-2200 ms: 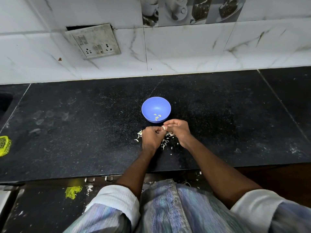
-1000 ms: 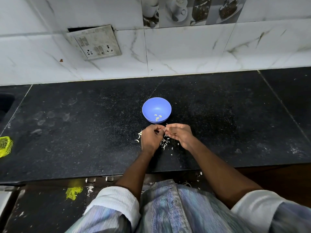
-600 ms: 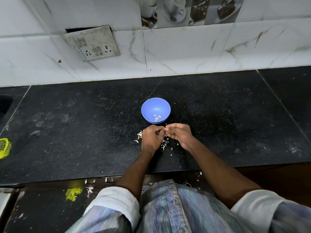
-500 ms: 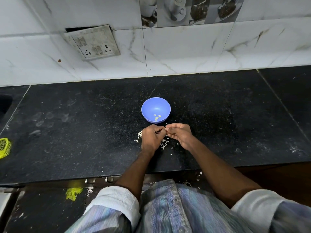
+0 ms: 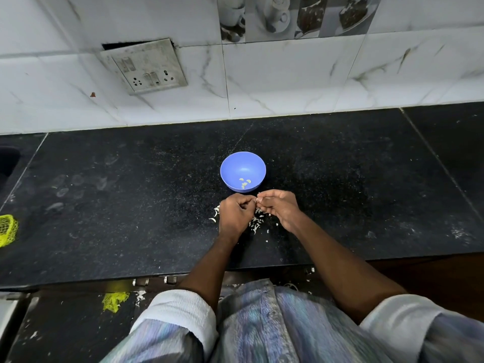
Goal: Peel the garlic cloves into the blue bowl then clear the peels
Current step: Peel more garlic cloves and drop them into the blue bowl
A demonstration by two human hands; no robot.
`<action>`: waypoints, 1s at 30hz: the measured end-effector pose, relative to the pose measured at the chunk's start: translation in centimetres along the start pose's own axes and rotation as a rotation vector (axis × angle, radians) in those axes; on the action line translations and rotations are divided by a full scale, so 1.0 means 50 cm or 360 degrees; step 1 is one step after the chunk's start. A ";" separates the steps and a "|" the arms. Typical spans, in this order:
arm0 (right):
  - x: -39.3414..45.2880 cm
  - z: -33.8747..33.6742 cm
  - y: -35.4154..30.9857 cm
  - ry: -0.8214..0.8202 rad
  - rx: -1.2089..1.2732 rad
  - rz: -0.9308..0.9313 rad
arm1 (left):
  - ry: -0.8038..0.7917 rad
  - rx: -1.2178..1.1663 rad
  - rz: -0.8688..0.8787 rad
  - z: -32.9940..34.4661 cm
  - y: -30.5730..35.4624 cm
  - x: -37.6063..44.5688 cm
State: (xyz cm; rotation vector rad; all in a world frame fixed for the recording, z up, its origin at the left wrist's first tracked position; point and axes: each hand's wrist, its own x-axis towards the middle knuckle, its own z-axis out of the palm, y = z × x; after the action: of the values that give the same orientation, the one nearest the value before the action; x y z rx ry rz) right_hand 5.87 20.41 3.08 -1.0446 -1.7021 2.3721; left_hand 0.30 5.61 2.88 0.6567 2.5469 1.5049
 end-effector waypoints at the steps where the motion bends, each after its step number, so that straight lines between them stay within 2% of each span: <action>1: -0.001 0.000 0.000 -0.0002 -0.0002 0.0001 | -0.0006 0.0002 0.0005 -0.001 0.000 -0.001; 12: -0.002 -0.011 0.003 -0.0024 -0.0047 0.0046 | -0.0095 0.0113 0.0096 0.005 -0.026 0.002; 16: -0.003 -0.007 -0.001 -0.0050 0.0011 0.0099 | -0.0089 0.0019 -0.0054 0.006 -0.015 -0.004; 20: -0.009 -0.007 -0.003 -0.0076 0.0028 0.0097 | 0.0067 -0.0104 -0.0210 -0.001 -0.013 -0.005; 23: -0.011 -0.007 0.000 -0.0061 0.0035 0.0094 | 0.0080 -0.0081 -0.0297 0.001 -0.019 -0.008; 30: -0.015 -0.002 0.005 -0.0003 0.0049 0.0073 | 0.0050 0.0051 -0.0307 0.000 -0.016 -0.012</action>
State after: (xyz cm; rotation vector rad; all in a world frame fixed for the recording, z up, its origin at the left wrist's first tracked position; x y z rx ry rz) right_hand 6.56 20.10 3.22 -1.0885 -1.6544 2.4194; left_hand 0.58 5.00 2.12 0.3806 2.5768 1.4240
